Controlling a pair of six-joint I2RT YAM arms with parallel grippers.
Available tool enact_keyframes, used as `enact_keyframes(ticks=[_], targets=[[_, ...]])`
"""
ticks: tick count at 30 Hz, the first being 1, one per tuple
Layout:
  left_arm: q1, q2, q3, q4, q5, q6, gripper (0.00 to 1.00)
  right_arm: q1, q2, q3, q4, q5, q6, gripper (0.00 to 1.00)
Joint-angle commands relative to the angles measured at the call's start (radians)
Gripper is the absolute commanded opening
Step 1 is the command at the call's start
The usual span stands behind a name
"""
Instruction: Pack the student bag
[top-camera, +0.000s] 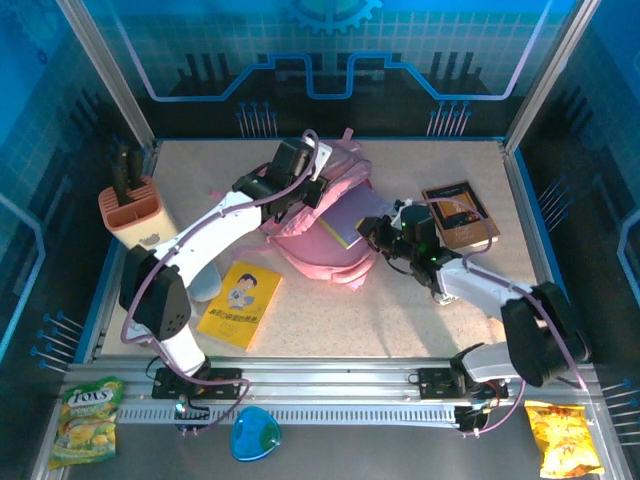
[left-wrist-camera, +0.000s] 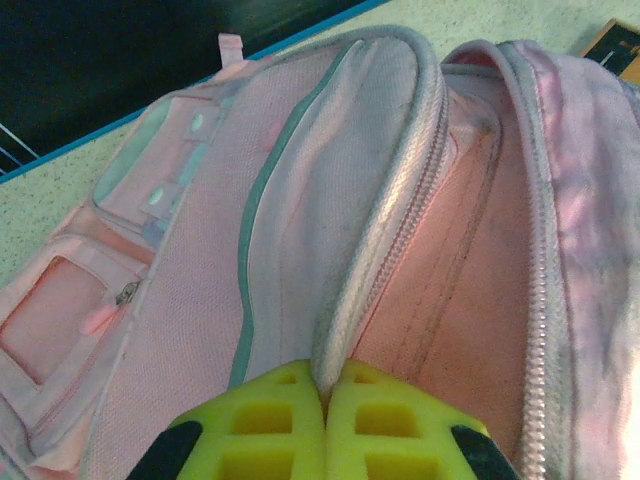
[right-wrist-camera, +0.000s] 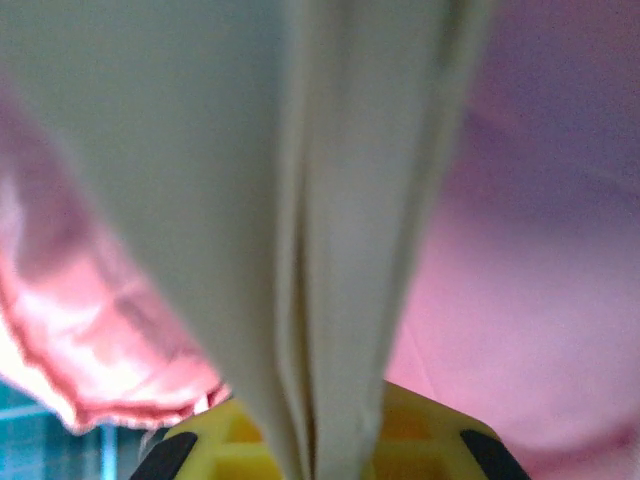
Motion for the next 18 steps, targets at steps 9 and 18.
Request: enact_keyframes(ticks=[9,18], targets=[[-0.012,-0.121,-0.022,0.195,0.049,-0.084,0.00,0.065,0.276,0.210,0.073,0.105,0.163,0.00],[-0.008,-0.136,-0.041,0.224,0.038,-0.111,0.00,0.111,0.508,0.420,0.074,0.133,0.215,0.14]])
